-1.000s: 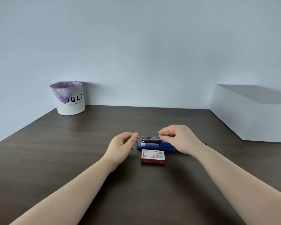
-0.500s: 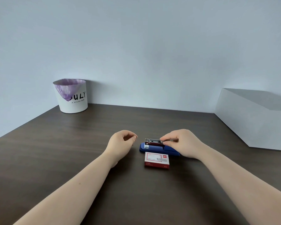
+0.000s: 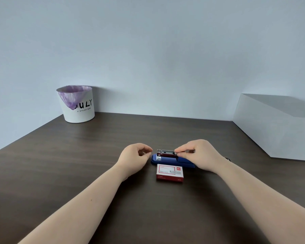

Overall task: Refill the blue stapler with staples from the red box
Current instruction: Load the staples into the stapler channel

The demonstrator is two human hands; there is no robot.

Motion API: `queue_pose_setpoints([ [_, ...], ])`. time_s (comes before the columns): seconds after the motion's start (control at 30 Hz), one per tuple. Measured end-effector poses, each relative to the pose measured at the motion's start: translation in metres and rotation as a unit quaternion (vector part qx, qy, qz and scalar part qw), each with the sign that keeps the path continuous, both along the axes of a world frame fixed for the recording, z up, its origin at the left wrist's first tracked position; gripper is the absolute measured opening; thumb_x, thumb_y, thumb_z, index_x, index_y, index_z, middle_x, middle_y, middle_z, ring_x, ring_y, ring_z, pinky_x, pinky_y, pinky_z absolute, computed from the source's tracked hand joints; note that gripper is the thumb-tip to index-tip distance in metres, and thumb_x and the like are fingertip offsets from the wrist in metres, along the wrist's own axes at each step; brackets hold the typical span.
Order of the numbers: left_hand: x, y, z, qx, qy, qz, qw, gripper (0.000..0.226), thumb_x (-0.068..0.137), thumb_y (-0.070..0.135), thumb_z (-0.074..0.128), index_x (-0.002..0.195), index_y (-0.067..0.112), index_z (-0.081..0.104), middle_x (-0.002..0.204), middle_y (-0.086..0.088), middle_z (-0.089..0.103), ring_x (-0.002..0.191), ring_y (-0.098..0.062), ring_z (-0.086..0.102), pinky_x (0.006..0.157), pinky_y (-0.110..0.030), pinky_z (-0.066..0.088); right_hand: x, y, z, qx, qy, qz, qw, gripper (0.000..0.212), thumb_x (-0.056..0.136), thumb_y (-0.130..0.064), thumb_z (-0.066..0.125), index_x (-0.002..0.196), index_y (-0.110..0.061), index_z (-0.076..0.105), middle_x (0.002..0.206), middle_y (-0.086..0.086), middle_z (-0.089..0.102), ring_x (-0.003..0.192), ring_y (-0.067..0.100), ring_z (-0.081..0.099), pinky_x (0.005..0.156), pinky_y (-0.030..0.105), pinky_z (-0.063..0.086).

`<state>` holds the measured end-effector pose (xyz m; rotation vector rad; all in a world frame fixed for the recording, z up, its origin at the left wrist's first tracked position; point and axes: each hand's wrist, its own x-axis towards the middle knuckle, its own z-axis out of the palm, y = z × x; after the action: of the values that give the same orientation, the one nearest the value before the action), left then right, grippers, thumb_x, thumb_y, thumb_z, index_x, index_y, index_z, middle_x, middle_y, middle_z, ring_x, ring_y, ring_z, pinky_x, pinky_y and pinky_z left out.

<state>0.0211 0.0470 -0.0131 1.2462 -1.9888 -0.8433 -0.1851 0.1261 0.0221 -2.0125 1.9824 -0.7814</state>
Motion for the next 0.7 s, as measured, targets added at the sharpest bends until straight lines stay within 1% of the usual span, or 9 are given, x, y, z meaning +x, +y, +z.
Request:
queue_pose_setpoints([
  [0.13, 0.000, 0.000, -0.001, 0.002, -0.012, -0.010, 1.000, 0.018, 0.084, 0.021, 0.060, 0.098, 0.025, 0.070, 0.095, 0.003, 0.072, 0.091, -0.013, 0.064, 0.087, -0.030, 0.052, 0.000, -0.002, 0.003, 0.018, -0.019, -0.002, 1.000, 0.019, 0.085, -0.020, 0.065, 0.101, -0.023, 0.075, 0.105, -0.005, 0.074, 0.095, 0.008, 0.063, 0.086, 0.020, 0.046],
  [0.27, 0.000, 0.000, -0.001, 0.004, -0.026, -0.021, 0.999, 0.021, 0.084, 0.021, 0.059, 0.101, 0.028, 0.069, 0.094, 0.000, 0.072, 0.087, -0.015, 0.063, 0.083, -0.027, 0.050, 0.002, -0.005, 0.007, 0.047, 0.009, 0.004, 0.999, 0.021, 0.086, -0.021, 0.065, 0.105, -0.024, 0.074, 0.107, -0.006, 0.073, 0.095, 0.005, 0.061, 0.083, 0.016, 0.041],
  [0.3, -0.001, 0.000, -0.001, 0.003, -0.032, -0.023, 0.999, 0.022, 0.084, 0.021, 0.059, 0.102, 0.029, 0.068, 0.093, -0.001, 0.071, 0.086, -0.014, 0.062, 0.082, -0.026, 0.049, 0.002, -0.004, 0.007, 0.050, 0.010, 0.007, 0.999, 0.023, 0.085, -0.022, 0.066, 0.107, -0.024, 0.073, 0.102, -0.009, 0.073, 0.090, 0.003, 0.060, 0.080, 0.015, 0.041],
  [0.37, -0.001, 0.001, -0.001, 0.000, -0.042, -0.026, 0.999, 0.024, 0.084, 0.021, 0.059, 0.104, 0.029, 0.068, 0.093, 0.000, 0.070, 0.084, -0.013, 0.060, 0.080, -0.024, 0.047, 0.001, -0.002, 0.007, 0.039, 0.006, 0.009, 0.999, 0.028, 0.084, -0.026, 0.067, 0.112, -0.028, 0.069, 0.077, -0.018, 0.062, 0.069, 0.001, 0.052, 0.066, 0.013, 0.037],
  [0.4, -0.001, 0.001, -0.001, -0.002, -0.046, -0.027, 0.999, 0.024, 0.084, 0.021, 0.059, 0.104, 0.029, 0.068, 0.093, 0.000, 0.070, 0.084, -0.013, 0.060, 0.080, -0.024, 0.046, 0.000, 0.000, 0.006, 0.022, 0.003, 0.002, 1.000, 0.029, 0.083, -0.028, 0.068, 0.112, -0.030, 0.068, 0.067, -0.017, 0.053, 0.061, 0.003, 0.046, 0.060, 0.014, 0.034],
  [0.43, -0.001, 0.001, -0.001, -0.003, -0.049, -0.027, 0.998, 0.024, 0.083, 0.021, 0.059, 0.103, 0.030, 0.068, 0.095, 0.000, 0.070, 0.085, -0.013, 0.060, 0.080, -0.024, 0.046, -0.003, 0.002, 0.006, -0.002, -0.003, -0.012, 1.000, 0.025, 0.083, -0.028, 0.068, 0.108, -0.030, 0.068, 0.065, -0.016, 0.049, 0.059, 0.004, 0.043, 0.058, 0.016, 0.032],
  [0.53, -0.001, 0.001, -0.001, -0.011, -0.054, -0.028, 0.998, 0.023, 0.082, 0.022, 0.060, 0.102, 0.030, 0.069, 0.097, 0.001, 0.071, 0.088, -0.014, 0.061, 0.082, -0.025, 0.048, -0.011, 0.008, 0.006, -0.031, -0.009, -0.038, 0.999, 0.009, 0.086, -0.023, 0.064, 0.090, -0.024, 0.072, 0.076, -0.015, 0.058, 0.064, 0.005, 0.047, 0.060, 0.014, 0.034],
  [0.63, -0.002, 0.000, 0.000, -0.017, -0.059, -0.030, 0.998, 0.024, 0.082, 0.021, 0.060, 0.103, 0.030, 0.069, 0.099, 0.002, 0.072, 0.088, -0.013, 0.061, 0.084, -0.027, 0.049, -0.013, 0.011, 0.004, 0.000, 0.016, -0.036, 0.999, 0.012, 0.086, -0.020, 0.062, 0.083, -0.020, 0.073, 0.082, -0.009, 0.066, 0.070, 0.006, 0.054, 0.062, 0.012, 0.037],
  [0.7, -0.002, 0.000, -0.001, -0.018, -0.060, -0.031, 0.998, 0.024, 0.082, 0.021, 0.060, 0.103, 0.029, 0.069, 0.100, 0.002, 0.072, 0.088, -0.013, 0.061, 0.085, -0.027, 0.049, -0.011, 0.011, 0.003, 0.011, 0.032, -0.034, 0.999, 0.013, 0.086, -0.020, 0.061, 0.081, -0.020, 0.072, 0.084, -0.006, 0.066, 0.076, 0.012, 0.056, 0.065, 0.017, 0.040],
])
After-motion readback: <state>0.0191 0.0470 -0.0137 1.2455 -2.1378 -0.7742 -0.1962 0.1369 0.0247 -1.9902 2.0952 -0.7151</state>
